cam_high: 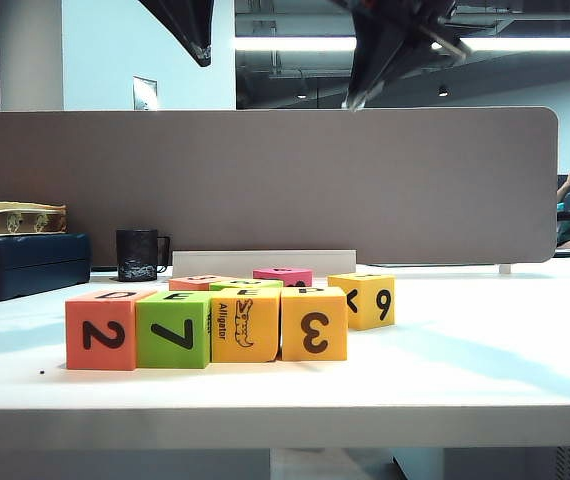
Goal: Select the appropriate blocks from the scattered letter blocks on the table and arrange them in a row to spell out "DEEP".
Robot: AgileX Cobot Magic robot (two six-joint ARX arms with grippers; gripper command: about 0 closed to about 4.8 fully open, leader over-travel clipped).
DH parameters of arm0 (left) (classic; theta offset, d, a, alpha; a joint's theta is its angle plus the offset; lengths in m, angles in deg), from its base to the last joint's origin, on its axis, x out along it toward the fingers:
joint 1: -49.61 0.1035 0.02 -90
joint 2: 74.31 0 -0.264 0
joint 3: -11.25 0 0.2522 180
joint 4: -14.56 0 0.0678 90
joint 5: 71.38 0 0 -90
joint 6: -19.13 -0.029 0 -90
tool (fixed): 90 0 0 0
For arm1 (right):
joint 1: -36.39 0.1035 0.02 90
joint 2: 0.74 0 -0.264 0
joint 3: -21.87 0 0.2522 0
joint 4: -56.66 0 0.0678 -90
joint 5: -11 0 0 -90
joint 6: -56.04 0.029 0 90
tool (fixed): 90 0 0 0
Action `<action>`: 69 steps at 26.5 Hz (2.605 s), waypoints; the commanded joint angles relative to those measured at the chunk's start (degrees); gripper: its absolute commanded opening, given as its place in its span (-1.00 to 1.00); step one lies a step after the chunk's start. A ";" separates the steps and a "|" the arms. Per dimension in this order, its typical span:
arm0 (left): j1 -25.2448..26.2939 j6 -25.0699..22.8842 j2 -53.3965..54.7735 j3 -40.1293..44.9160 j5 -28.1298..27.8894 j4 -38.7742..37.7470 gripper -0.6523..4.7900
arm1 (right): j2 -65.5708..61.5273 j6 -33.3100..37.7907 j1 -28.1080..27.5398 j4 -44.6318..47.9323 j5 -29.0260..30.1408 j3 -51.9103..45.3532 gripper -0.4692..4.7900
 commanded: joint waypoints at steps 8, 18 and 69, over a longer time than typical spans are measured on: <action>-0.09 -0.02 -0.31 -0.15 0.07 0.37 -0.78 | 9.20 -0.13 -3.56 5.22 -5.53 -5.64 -0.84; -0.09 -0.02 -0.31 -0.15 0.07 0.39 -0.78 | 17.38 0.02 -9.14 10.16 -5.55 -15.58 -0.84; -0.09 -0.02 -0.28 -0.15 0.04 2.80 -0.78 | 88.59 -0.17 -27.82 38.80 -15.85 -90.90 -0.84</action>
